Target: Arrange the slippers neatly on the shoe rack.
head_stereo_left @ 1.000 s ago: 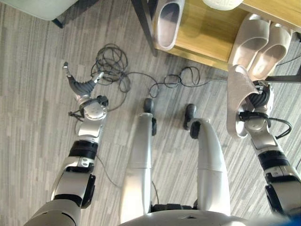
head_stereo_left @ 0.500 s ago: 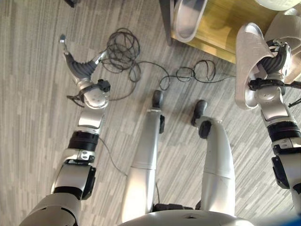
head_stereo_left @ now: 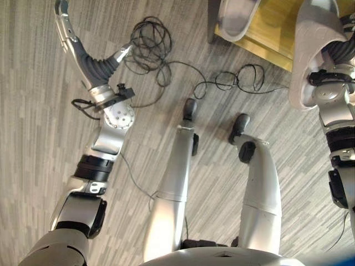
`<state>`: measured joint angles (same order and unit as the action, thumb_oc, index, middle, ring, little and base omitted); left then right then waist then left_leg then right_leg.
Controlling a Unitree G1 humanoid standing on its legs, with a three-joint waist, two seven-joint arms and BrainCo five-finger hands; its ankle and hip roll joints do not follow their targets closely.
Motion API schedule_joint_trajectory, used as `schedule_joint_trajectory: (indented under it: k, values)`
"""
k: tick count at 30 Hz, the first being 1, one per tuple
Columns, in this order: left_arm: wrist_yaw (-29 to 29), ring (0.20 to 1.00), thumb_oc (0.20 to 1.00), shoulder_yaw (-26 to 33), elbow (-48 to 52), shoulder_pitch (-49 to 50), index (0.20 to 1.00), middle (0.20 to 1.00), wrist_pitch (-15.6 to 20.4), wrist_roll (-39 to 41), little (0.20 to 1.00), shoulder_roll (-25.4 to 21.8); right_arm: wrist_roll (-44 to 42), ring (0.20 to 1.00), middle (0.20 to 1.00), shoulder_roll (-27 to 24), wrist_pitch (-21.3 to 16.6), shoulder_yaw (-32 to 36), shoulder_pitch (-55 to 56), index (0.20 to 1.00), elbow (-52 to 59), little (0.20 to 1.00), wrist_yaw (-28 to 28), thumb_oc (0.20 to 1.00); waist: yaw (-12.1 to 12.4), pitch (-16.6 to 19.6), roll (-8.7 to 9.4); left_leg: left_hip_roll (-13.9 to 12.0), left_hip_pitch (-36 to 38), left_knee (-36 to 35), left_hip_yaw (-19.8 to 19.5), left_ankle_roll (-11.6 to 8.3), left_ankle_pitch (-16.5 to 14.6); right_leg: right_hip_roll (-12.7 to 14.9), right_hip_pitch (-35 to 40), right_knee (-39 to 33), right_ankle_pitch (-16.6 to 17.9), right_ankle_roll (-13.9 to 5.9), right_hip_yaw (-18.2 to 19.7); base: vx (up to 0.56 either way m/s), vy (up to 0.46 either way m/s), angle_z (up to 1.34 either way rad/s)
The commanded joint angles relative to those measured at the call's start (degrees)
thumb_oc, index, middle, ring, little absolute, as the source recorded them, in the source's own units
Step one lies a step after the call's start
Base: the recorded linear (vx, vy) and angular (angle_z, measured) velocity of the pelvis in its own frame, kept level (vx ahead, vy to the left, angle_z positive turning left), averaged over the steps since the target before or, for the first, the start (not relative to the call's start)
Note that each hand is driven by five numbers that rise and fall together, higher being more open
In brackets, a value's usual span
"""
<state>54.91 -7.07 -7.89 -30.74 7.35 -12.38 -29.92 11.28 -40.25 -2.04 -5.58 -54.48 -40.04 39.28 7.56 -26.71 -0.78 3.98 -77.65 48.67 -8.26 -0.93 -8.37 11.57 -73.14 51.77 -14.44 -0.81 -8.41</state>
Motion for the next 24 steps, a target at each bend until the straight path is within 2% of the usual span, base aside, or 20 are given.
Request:
schedule_joint_trajectory:
  k: [1,4,11,17,24]
  values:
    - [2.0,1.000,1.000,-1.4,1.1,5.7,1.000,1.000,4.1,1.8,1.000,1.5,-1.3,0.200,0.200,-2.6,-0.5,-0.9,5.6,0.200,0.2,0.200,3.5,0.200,1.1,9.5,-0.41,-0.3,-1.1,-2.9,-1.5,1.62,-5.2,0.7,-0.7,-1.3,-1.3,-5.17,2.9,0.03,-0.022,0.17]
    - [1.4,1.000,1.000,-2.8,-0.5,5.3,1.000,1.000,4.4,3.4,1.000,1.3,-4.1,0.200,0.200,-3.9,0.2,-1.5,2.2,0.200,-0.4,0.200,4.3,0.200,2.0,10.5,-0.05,0.2,-2.2,-3.3,-1.8,1.61,-4.7,1.3,-1.9,-1.2,-1.2,-5.43,2.6,0.01,-0.013,0.08]
    - [0.9,1.000,1.000,-3.1,-2.6,2.3,1.000,1.000,4.7,5.0,1.000,1.2,-3.7,0.200,0.200,-5.4,2.6,-4.0,-3.5,0.200,-1.8,0.200,4.4,0.200,2.5,11.5,0.15,0.7,-3.4,-5.1,-2.2,1.59,-3.6,1.9,-3.5,-1.4,-1.0,-5.65,2.6,0.01,0.003,0.05]
    - [0.4,1.000,1.000,-0.9,-2.0,1.6,1.000,1.000,4.4,5.3,1.000,1.4,0.2,0.200,0.200,-5.2,5.1,-3.0,-1.0,0.200,-2.8,0.200,3.9,0.200,2.5,12.7,0.01,1.2,-4.3,-3.8,-2.3,1.65,-4.0,2.2,-4.5,0.1,-1.8,-5.23,2.9,0.02,-0.001,0.01]
    - [2.2,1.000,1.000,-2.7,-2.0,0.8,1.000,1.000,4.0,2.9,1.000,1.5,0.3,0.200,0.200,-5.3,6.1,-2.2,-1.4,0.200,-4.0,0.200,5.4,0.200,2.5,13.2,0.17,1.3,-5.1,-4.1,-2.4,1.44,-3.8,2.4,-5.5,0.1,-1.8,-5.39,2.9,0.00,-0.004,0.01]
